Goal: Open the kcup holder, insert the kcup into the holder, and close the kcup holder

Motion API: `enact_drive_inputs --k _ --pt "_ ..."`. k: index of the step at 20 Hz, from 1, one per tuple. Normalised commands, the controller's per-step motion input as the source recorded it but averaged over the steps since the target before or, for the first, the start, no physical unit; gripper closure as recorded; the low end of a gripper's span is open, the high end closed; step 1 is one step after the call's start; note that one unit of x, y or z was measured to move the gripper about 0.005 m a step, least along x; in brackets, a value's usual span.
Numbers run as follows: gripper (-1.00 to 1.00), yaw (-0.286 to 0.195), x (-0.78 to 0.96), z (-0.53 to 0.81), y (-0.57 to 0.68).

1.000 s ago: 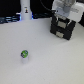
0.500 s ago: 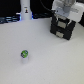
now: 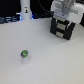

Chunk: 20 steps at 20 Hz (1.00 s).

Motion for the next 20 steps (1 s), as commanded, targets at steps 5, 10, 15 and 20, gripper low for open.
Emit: enact_drive_inputs --k 5,10,15,20 --pt "1.00 -0.079 0.95 0.08 -0.30" --pt "1.00 -0.071 0.95 0.12 -0.30" --pt "1.00 -0.082 0.94 0.13 -0.32" --pt "1.00 -0.088 0.92 0.13 -0.35"
